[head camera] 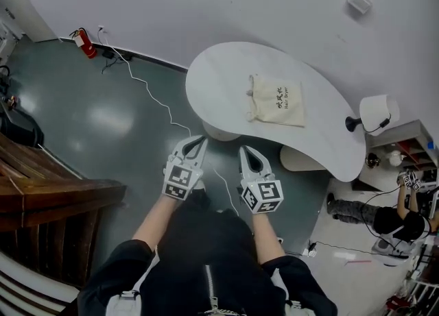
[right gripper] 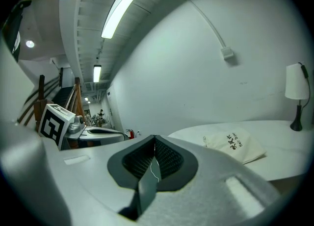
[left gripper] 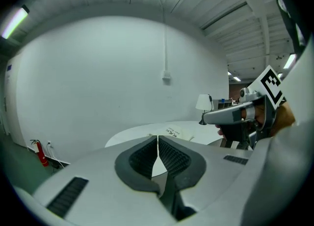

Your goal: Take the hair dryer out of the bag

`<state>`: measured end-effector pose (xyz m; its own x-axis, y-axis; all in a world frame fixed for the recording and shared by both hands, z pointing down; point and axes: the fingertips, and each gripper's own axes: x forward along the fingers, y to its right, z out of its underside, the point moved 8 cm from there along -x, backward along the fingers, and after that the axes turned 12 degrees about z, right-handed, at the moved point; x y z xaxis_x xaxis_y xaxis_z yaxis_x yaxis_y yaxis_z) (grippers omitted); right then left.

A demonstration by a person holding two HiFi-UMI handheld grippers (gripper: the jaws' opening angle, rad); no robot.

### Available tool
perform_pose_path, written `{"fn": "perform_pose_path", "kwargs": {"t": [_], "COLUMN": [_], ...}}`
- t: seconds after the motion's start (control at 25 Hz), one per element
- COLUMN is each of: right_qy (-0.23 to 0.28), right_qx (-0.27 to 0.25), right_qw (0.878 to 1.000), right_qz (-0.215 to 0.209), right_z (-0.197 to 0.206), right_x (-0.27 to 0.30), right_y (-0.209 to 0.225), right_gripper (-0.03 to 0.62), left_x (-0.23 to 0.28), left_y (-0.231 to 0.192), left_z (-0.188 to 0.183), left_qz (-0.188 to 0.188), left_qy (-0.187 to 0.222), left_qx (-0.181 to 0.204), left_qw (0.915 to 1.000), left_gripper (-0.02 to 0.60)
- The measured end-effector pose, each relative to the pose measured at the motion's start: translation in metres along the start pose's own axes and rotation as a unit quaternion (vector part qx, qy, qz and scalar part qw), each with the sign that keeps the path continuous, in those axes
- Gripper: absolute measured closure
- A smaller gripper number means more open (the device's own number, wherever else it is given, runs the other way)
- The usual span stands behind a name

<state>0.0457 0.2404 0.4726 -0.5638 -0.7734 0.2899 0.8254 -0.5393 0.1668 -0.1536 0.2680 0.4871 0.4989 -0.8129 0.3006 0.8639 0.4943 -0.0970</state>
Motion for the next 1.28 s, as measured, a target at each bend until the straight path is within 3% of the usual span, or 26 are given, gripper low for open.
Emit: {"fn": "perform_pose_path", "kwargs": {"t": [0.32, 0.64, 1.04, 1.28], "right_qy": [-0.007, -0.013, 0.000, -0.018], "right_qx": [0.005, 0.020, 0.025, 0.023], "right_qw": [1.000, 0.999, 1.000, 1.000], "right_qz": [0.017, 0.027, 0.008, 0.002], "right_z": [-0.004, -0.004, -0.038, -0.048], "right_x": [0.031, 0.062, 0.137, 0.169], "right_y": [-0.004, 0.019, 0.074, 0.119], "right_gripper": [0.589, 0.589, 0.589, 0.589], "left_x": [0.018, 0.053, 0.124, 0.170], "left_y": [-0.033, -0.055, -0.091, -0.105], "left_z": [-0.002, -0.004, -0.026, -0.040], "left_qz": [0.023, 0.032, 0.022, 0.010], "left_qy": [-0.007, -0.018, -0.025, -0.036], "left_qx": [-0.002, -0.006, -0.005, -0.006], "left_qw": [0.9997, 0.9993, 0.9994, 0.9993], "left_gripper": [0.565, 0.565, 0.565, 0.565]}}
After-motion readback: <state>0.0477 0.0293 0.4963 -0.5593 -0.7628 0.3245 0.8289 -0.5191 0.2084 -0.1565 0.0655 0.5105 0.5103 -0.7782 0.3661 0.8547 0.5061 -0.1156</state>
